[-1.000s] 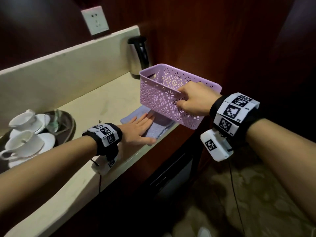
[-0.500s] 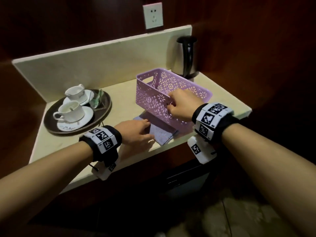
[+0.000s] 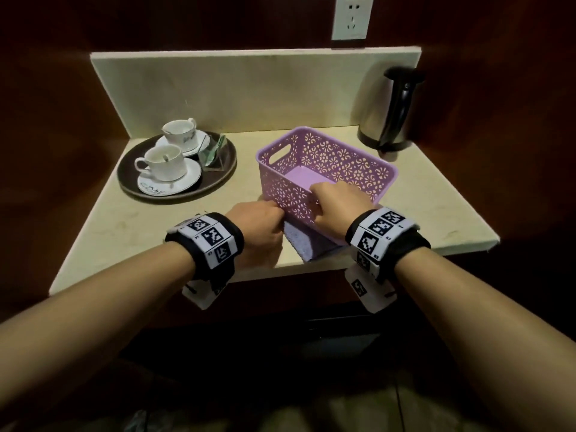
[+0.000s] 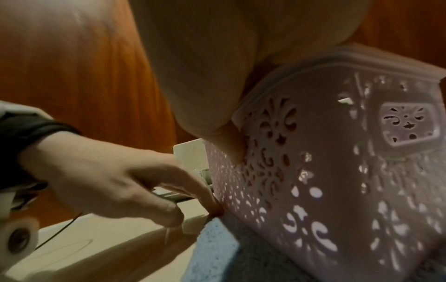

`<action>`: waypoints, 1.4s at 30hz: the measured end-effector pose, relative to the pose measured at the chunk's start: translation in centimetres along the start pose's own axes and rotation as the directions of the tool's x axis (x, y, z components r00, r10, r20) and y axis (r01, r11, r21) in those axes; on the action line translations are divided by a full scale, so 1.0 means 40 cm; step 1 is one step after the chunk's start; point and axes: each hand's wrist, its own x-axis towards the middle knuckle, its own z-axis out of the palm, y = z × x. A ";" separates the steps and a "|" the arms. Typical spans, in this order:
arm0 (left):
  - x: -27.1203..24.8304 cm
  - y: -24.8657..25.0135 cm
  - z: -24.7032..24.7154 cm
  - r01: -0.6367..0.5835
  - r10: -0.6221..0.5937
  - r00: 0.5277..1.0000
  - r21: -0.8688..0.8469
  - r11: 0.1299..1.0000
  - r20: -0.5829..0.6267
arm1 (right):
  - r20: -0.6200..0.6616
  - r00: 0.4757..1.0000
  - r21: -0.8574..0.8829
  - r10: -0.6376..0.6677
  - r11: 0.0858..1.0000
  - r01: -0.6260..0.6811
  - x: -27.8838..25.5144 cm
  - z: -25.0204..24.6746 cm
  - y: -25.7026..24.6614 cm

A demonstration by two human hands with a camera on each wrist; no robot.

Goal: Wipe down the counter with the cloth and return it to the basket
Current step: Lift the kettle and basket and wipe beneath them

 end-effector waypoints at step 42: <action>0.196 0.089 -0.044 -0.053 0.055 0.998 0.119 0.992 -0.006 | -0.092 0.930 0.021 0.355 0.935 -0.355 -0.151 -0.110 0.287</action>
